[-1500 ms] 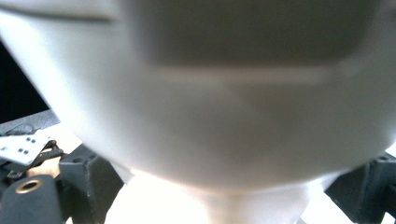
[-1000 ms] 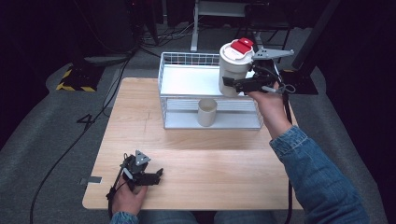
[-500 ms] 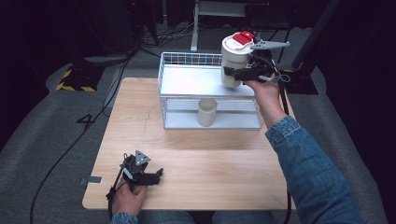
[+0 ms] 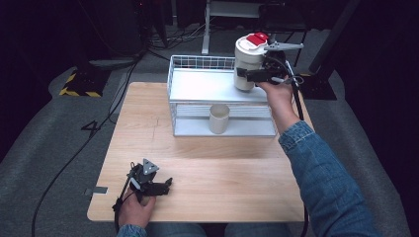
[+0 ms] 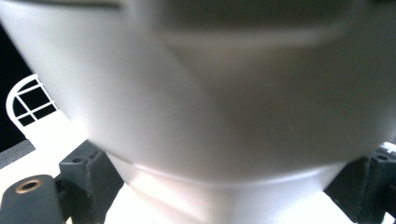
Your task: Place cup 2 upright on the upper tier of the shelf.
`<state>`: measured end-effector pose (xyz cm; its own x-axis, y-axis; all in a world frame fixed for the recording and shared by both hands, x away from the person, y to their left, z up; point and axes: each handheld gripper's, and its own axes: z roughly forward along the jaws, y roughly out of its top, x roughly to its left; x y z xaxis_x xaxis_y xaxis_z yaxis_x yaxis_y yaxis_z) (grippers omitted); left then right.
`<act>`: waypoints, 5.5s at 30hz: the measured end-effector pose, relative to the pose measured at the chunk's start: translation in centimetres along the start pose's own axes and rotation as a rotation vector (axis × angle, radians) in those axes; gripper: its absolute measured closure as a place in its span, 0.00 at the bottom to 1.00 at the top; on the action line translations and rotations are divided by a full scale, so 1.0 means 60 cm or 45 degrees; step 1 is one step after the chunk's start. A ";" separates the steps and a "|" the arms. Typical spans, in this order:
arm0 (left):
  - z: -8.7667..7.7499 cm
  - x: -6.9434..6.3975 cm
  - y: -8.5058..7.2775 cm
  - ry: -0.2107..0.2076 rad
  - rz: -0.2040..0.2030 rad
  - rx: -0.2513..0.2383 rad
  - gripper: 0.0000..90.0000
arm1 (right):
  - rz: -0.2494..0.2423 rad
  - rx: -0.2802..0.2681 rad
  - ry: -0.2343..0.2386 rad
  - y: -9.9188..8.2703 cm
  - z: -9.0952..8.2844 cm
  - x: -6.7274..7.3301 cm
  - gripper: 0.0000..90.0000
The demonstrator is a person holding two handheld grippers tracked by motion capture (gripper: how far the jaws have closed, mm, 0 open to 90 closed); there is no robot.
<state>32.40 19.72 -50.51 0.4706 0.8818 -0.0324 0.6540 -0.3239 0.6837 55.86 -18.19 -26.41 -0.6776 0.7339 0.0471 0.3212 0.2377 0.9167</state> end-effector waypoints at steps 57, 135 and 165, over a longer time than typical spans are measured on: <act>0.000 0.000 0.000 0.006 -0.010 -0.001 0.10 | 0.035 0.002 0.008 -0.031 0.001 -0.017 0.02; 0.005 0.004 0.004 0.007 -0.010 0.019 0.04 | -0.072 0.139 0.048 -0.289 -0.261 0.043 0.00; 0.005 0.004 0.004 0.008 -0.010 0.020 0.04 | 0.030 0.365 0.066 -0.431 -0.219 0.040 0.00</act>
<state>32.83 19.73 -50.54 0.4621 0.8862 -0.0331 0.6665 -0.3224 0.6721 37.26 -30.93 -44.79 -0.6983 0.7097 0.0936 0.5059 0.3968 0.7659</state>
